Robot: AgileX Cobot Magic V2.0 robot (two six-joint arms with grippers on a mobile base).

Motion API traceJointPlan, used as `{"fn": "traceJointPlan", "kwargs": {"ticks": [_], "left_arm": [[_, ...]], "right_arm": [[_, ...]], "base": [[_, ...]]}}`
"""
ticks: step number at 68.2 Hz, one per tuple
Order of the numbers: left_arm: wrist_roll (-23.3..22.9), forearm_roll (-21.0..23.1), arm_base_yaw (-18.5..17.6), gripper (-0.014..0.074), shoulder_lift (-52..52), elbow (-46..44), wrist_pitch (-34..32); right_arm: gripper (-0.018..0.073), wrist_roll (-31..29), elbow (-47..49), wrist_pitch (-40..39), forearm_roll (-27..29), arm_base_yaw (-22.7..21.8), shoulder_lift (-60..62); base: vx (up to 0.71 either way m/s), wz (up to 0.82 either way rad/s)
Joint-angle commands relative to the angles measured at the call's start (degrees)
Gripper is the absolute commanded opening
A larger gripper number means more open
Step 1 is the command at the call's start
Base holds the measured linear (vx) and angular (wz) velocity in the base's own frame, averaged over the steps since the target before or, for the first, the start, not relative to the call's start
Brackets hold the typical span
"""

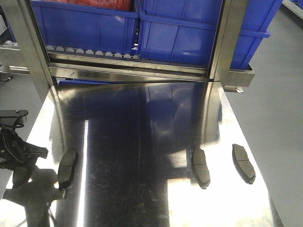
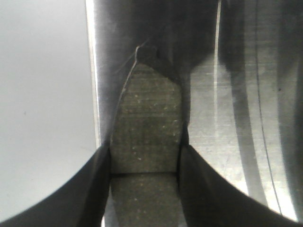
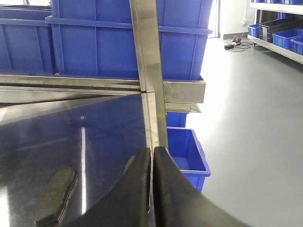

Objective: Move and align brake pads A on conveyor
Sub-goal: 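Grasp the outermost brake pad nearest the left gripper and lift it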

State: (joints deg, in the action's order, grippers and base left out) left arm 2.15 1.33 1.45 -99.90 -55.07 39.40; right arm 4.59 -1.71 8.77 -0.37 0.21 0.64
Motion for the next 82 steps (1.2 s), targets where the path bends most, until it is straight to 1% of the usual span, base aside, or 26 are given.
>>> {"fn": "traceJointPlan", "kwargs": {"ticks": [1, 12, 25, 31, 36, 42, 56, 73, 82], "left_arm": [[-0.1, 0.4, -0.1, 0.0154, 2.1, -1.1, -0.9], [-0.1, 0.4, -0.1, 0.0146, 3.0, -1.1, -1.1], [0.9, 0.4, -0.1, 0.0146, 8.4, -1.0, -1.6], [1.9, 0.5, -0.8, 0.0146, 11.8, -0.6, -1.8], [2.0, 0.4, -1.8, 0.0146, 15.2, 0.3, -2.7], [3.2, 0.4, -3.3, 0.0146, 19.7, 1.9, -4.3], [3.3, 0.5, -6.0, 0.0146, 28.7, 5.0, -6.2], [3.4, 0.5, -8.5, 0.0146, 44.4, 10.4, -8.8], [3.4, 1.9, -9.1, 0.0146, 54.4, 15.4, -10.4]], "right_arm": [[-0.0003, -0.2, -0.9, -4.1, -0.4, -0.2, 0.8], [-0.0003, -0.2, -0.9, -4.1, -0.4, -0.2, 0.8], [-0.0003, -0.2, -0.9, -4.1, -0.4, -0.2, 0.8], [-0.0003, -0.2, -0.9, -4.1, -0.4, -0.2, 0.8], [-0.0003, -0.2, -0.9, -4.1, -0.4, -0.2, 0.8], [-0.0003, -0.2, -0.9, -4.1, -0.4, -0.2, 0.8], [-0.0003, -0.2, -0.9, -4.1, -0.4, -0.2, 0.8], [-0.0003, -0.2, -0.9, -4.1, -0.4, -0.2, 0.8], [-0.0003, -0.2, -0.9, -4.1, -0.4, -0.2, 0.8]], "base": [[0.00, 0.00], [0.00, 0.00], [0.00, 0.00], [0.00, 0.00], [0.00, 0.00], [0.00, 0.00], [0.00, 0.00], [0.00, 0.00], [0.00, 0.00]]}}
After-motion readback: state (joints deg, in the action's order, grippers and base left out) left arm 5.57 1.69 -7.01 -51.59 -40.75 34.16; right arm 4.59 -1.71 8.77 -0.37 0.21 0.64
